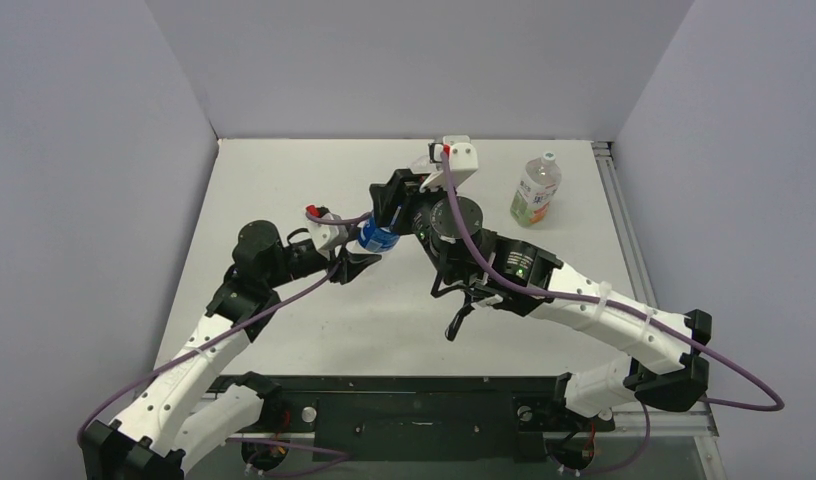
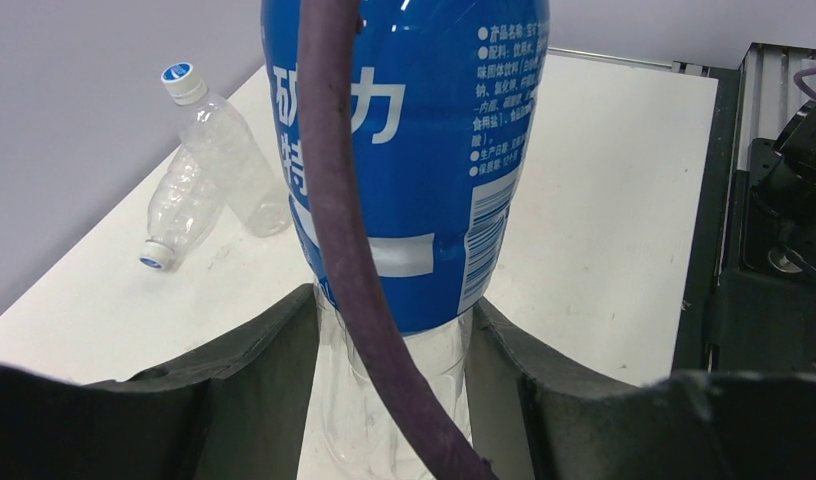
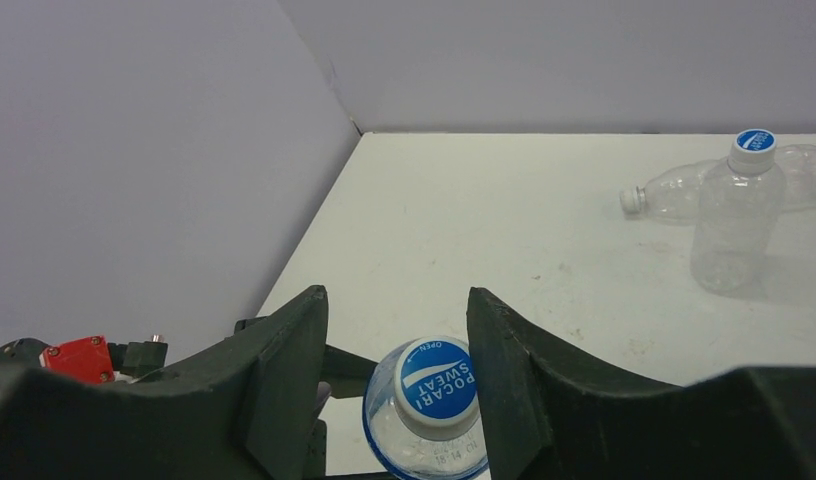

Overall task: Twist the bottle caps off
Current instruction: Unscrew the bottle cap from the plastic bottle.

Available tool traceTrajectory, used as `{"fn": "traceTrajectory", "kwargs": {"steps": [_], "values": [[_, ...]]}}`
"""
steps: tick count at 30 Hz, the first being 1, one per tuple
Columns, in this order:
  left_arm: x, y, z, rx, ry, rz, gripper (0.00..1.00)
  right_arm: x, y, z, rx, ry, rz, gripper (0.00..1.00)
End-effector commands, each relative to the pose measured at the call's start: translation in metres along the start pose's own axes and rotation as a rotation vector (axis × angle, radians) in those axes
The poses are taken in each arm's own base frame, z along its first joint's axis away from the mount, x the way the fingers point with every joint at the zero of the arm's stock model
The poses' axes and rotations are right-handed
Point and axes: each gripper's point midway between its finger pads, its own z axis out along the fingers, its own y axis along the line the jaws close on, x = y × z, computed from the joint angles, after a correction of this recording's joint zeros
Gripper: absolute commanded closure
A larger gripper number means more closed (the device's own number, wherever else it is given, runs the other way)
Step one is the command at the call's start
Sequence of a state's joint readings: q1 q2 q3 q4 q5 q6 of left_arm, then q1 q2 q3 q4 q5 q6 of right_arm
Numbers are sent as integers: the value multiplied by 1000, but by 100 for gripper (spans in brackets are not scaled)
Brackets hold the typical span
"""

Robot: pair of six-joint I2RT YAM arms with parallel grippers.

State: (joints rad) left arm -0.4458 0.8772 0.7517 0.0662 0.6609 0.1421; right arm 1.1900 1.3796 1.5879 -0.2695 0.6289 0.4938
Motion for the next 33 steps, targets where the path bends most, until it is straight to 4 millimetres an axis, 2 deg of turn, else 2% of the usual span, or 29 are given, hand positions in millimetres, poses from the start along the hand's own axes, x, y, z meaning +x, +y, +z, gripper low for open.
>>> {"fn": "traceTrajectory", "kwargs": {"steps": [1, 7, 12, 16, 19, 24, 33], "values": [[-20, 41, -6, -227, -35, 42, 82, 10, -17, -5, 55, 18, -59, 50], [-18, 40, -6, -227, -33, 31, 82, 11, -33, -7, 113, 4, -103, 50], [-14, 39, -6, -227, -30, 22, 82, 5, -41, -8, 157, -10, -139, 49], [-12, 39, -6, -225, -28, 15, 82, -6, -41, -11, 161, -28, -145, 47], [-13, 39, -5, -226, -31, 11, 82, -9, -33, -12, 118, -31, -124, 48], [-15, 39, -5, -226, -36, 8, 82, -3, -21, -11, 55, -19, -74, 56], [-14, 37, -7, -223, -38, 6, 82, -11, -9, -9, -31, -46, 9, 74]]}}
